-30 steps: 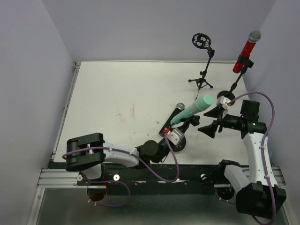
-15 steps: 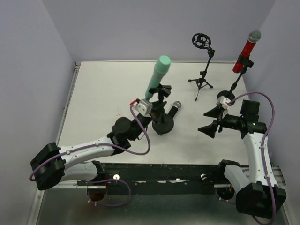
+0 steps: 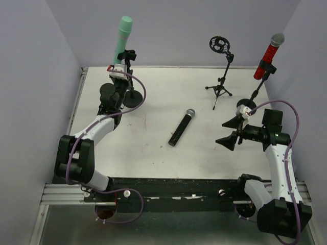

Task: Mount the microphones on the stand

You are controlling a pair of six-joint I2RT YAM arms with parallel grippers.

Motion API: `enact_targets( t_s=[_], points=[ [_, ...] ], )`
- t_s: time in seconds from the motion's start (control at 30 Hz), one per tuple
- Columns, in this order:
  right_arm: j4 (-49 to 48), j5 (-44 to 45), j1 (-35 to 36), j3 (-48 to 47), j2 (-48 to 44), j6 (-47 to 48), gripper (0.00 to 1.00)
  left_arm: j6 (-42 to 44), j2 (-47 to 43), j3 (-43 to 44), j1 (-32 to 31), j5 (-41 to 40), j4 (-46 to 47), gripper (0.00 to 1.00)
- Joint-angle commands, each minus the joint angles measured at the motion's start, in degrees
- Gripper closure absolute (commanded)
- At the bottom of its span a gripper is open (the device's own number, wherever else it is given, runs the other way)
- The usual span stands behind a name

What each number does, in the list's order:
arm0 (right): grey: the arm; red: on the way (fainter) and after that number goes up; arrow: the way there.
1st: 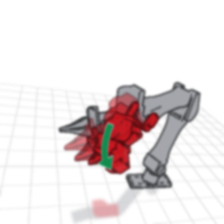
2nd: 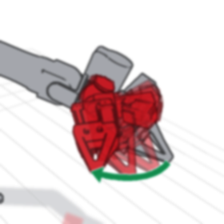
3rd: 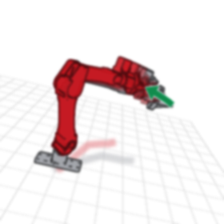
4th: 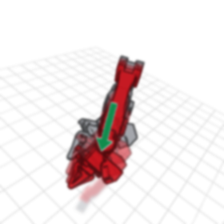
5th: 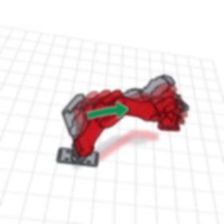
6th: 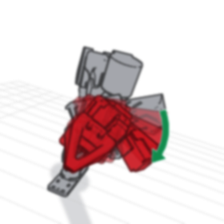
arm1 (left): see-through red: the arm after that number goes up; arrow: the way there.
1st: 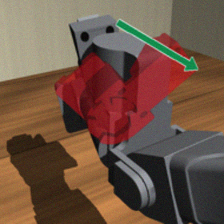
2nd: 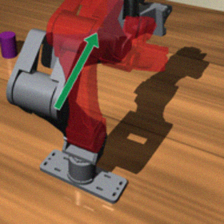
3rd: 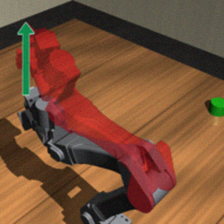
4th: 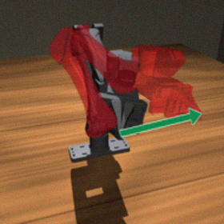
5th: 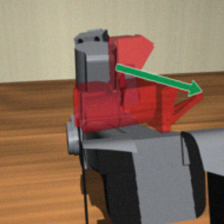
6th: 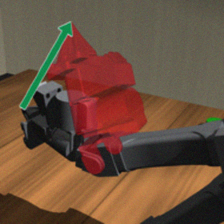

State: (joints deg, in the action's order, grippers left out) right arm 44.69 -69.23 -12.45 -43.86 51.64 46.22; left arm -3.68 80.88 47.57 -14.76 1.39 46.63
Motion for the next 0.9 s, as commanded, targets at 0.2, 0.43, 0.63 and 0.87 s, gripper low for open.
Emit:
enact_targets(
  t_s=[0.2, 0.43, 0.63, 0.87],
  points=[
    [1.1, 0.06, -0.21, 0.09, 1.36, 1.6, 0.01, -1.68, 18.68, 14.65, 9.58, 13.46, 13.66, 1.0],
    [1.1, 0.41, -0.21, 0.0, 2.76, 1.68, 0.01, -2.64, 24.14, 16.76, 11.6, 15.84, 14.28, 1.0],
    [1.02, 0.5, -0.21, 0.0, 3.29, 1.77, 0.01, -4.4, 25.73, 14.66, 12.22, 16.1, 16.12, 0.94],
    [1.1, 0.24, -0.12, 0.0, 2.86, 1.86, 0.01, -5.37, 24.07, 9.74, 12.22, 14.87, 18.84, 0.63]
  ],
)
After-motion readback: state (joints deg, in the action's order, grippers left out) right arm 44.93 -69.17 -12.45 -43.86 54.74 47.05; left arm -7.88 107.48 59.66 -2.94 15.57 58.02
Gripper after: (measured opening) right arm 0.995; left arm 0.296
